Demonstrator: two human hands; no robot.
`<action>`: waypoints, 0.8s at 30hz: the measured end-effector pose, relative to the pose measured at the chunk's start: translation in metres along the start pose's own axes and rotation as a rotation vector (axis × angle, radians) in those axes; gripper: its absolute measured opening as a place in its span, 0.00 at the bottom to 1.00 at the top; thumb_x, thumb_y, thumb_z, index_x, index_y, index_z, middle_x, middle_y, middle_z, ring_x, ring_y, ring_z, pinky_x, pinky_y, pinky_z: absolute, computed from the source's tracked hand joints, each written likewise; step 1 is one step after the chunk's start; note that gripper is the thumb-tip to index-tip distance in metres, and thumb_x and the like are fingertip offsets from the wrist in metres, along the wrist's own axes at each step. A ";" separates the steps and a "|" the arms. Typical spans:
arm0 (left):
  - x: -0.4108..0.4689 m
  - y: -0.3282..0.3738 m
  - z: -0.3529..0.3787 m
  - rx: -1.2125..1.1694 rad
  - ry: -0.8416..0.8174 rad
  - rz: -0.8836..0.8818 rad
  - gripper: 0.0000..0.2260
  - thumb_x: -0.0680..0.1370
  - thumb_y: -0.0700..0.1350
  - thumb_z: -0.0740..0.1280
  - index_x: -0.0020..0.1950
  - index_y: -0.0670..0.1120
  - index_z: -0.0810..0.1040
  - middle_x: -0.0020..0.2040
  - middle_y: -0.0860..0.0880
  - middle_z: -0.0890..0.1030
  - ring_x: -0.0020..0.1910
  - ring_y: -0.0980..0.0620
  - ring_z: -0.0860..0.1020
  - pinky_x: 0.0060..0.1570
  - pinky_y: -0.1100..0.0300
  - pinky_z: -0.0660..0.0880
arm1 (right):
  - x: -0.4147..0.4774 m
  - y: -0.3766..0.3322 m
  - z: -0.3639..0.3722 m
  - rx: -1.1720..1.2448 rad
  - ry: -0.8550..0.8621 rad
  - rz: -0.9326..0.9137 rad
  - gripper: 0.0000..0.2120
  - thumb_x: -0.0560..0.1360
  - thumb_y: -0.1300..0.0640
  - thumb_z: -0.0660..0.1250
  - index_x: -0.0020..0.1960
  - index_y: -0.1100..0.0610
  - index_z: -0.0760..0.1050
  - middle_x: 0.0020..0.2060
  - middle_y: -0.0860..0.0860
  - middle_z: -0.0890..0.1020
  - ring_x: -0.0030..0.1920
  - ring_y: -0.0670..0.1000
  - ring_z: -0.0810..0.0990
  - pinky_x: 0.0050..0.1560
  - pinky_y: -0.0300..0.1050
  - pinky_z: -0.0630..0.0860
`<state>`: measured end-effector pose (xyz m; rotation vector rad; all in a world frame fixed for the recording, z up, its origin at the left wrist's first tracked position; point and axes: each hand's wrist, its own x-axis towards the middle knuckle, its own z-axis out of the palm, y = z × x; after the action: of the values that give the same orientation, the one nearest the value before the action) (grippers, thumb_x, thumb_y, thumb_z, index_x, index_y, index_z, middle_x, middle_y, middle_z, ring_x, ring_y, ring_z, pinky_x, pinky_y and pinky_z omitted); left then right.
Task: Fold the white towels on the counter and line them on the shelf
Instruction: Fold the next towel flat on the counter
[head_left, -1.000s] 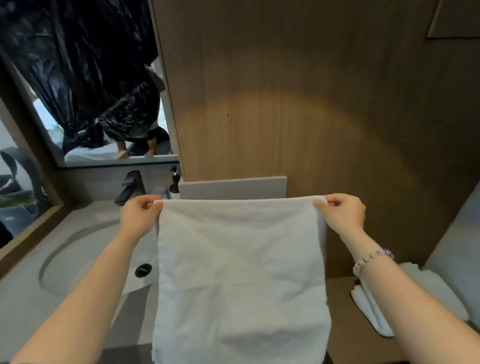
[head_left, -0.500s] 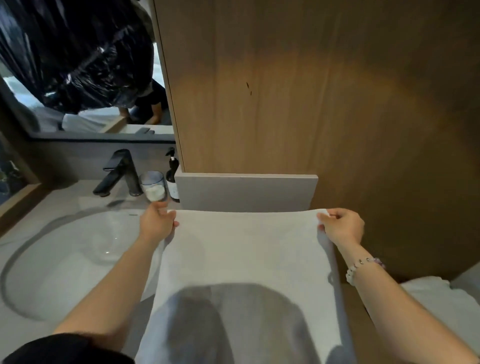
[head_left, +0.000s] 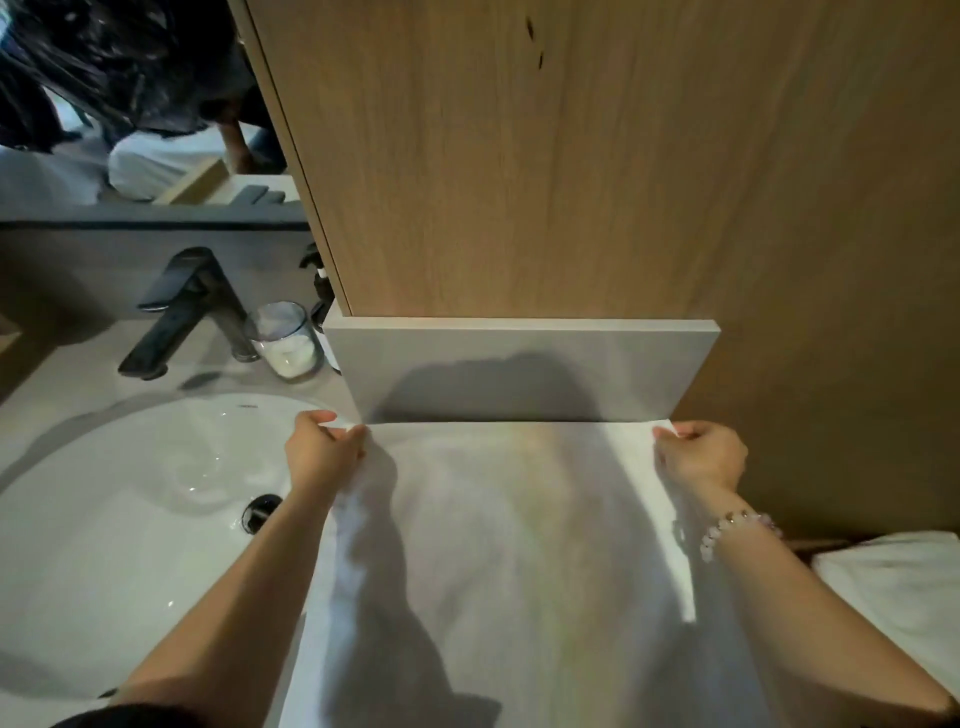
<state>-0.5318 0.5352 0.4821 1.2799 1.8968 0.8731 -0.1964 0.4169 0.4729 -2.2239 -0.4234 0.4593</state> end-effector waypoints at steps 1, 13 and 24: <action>0.001 0.001 0.001 0.000 0.003 -0.019 0.17 0.73 0.43 0.70 0.59 0.41 0.70 0.38 0.45 0.81 0.48 0.47 0.77 0.47 0.60 0.68 | 0.001 0.001 0.001 0.011 0.016 0.016 0.07 0.71 0.56 0.72 0.47 0.58 0.82 0.48 0.58 0.83 0.53 0.58 0.80 0.58 0.44 0.73; 0.011 -0.005 0.015 0.125 0.094 0.008 0.16 0.70 0.49 0.74 0.53 0.43 0.78 0.47 0.45 0.83 0.54 0.45 0.78 0.53 0.58 0.69 | 0.016 0.006 0.002 -0.066 0.066 0.018 0.06 0.67 0.55 0.76 0.39 0.52 0.79 0.48 0.56 0.84 0.55 0.57 0.80 0.62 0.46 0.73; -0.080 0.008 0.034 0.280 -0.089 0.483 0.16 0.79 0.39 0.55 0.66 0.38 0.69 0.67 0.40 0.69 0.65 0.41 0.69 0.62 0.55 0.62 | -0.096 0.000 0.023 -0.278 -0.037 -0.646 0.20 0.69 0.57 0.57 0.56 0.63 0.75 0.56 0.61 0.77 0.57 0.63 0.76 0.54 0.53 0.74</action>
<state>-0.4773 0.4673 0.4833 1.9661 1.7069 0.7811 -0.2913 0.3891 0.4762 -2.1760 -1.2341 0.0945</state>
